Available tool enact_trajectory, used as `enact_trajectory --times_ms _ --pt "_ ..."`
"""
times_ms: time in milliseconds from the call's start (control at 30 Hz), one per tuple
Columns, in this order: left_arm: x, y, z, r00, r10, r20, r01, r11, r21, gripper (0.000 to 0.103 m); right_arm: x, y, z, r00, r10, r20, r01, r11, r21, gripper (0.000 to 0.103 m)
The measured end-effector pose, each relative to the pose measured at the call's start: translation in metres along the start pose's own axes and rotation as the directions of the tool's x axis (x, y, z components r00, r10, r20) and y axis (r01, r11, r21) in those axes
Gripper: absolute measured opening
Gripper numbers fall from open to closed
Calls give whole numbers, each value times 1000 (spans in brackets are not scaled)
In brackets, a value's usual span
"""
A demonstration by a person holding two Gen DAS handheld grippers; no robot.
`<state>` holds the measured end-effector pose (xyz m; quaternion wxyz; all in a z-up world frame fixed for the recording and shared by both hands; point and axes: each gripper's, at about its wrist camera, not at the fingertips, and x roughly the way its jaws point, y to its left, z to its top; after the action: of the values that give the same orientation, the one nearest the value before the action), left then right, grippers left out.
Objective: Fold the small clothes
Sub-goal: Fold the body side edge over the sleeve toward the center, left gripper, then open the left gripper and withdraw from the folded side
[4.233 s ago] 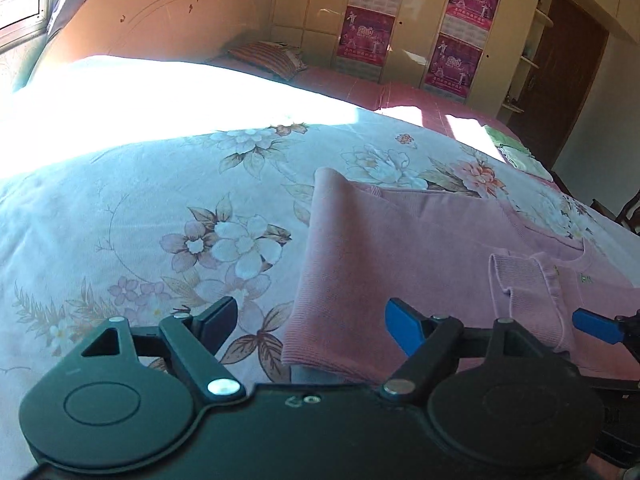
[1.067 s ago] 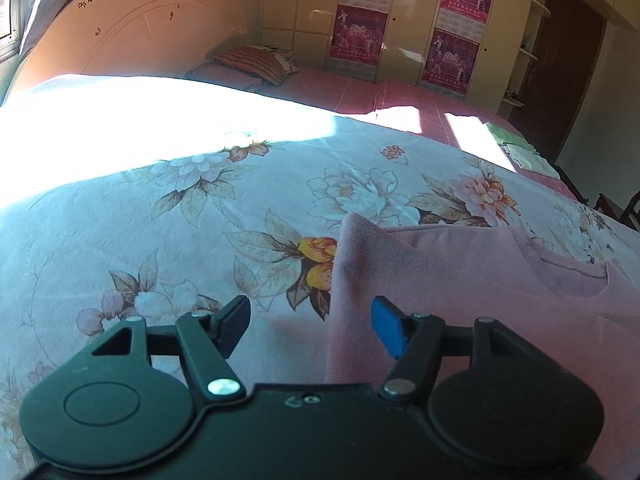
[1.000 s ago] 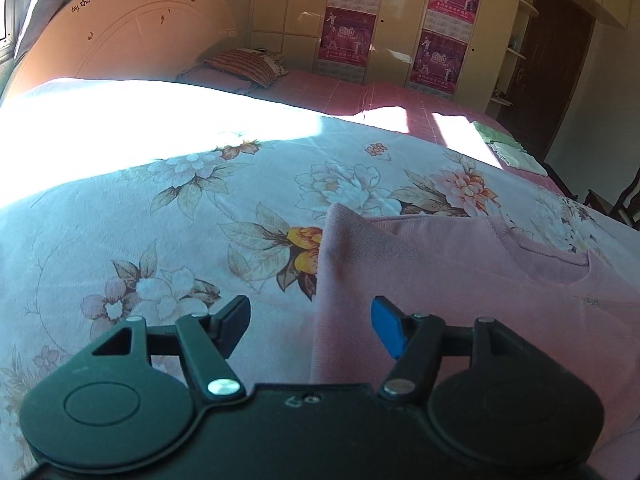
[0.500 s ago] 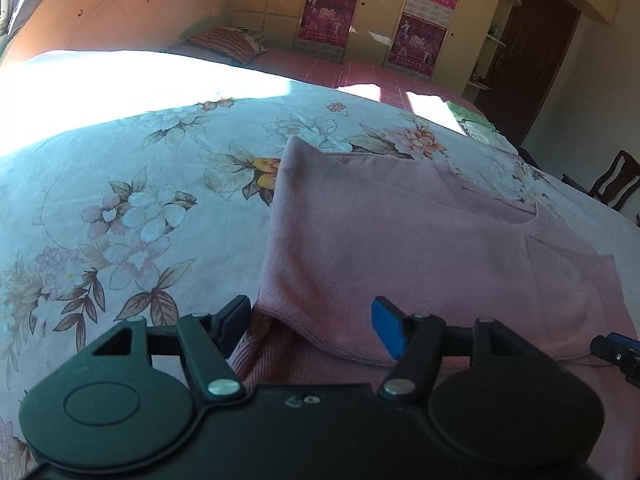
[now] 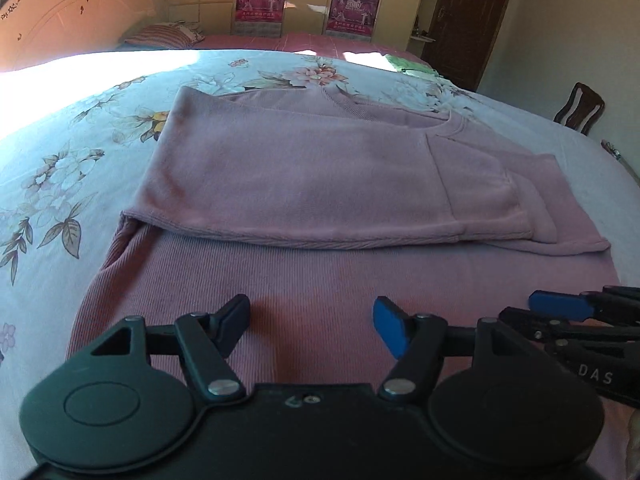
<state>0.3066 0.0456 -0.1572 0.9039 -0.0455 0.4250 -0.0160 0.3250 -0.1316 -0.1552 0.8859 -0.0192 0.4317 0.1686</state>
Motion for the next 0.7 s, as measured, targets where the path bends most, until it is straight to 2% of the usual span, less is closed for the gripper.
enact_trajectory --times_ms 67,133,233,400,467,567,700 --pt "-6 6 -7 999 41 5 -41 999 6 67 -5 -7 -12 999 -44 4 44 999 -30 38" --pt "-15 10 -11 997 71 -4 -71 997 -21 67 -14 -17 -20 998 -67 8 67 998 -14 38" --pt "-31 -3 -14 999 43 14 -43 999 -26 67 -25 -20 -24 1000 2 19 -2 1000 31 38" --pt "-43 -37 -30 999 -40 -2 40 999 -5 67 -37 6 -33 996 83 24 -82 996 -38 38" --pt "-40 -46 -43 999 -37 -33 37 999 12 68 -36 10 -40 996 87 5 -87 995 -57 38" --pt "-42 -50 -54 1000 3 -31 -1 998 58 68 -38 6 -51 998 61 -2 -61 996 -68 38" --pt "-47 -46 -54 998 14 -59 -12 999 42 68 -57 -7 -59 1000 26 14 -25 1000 -11 38"
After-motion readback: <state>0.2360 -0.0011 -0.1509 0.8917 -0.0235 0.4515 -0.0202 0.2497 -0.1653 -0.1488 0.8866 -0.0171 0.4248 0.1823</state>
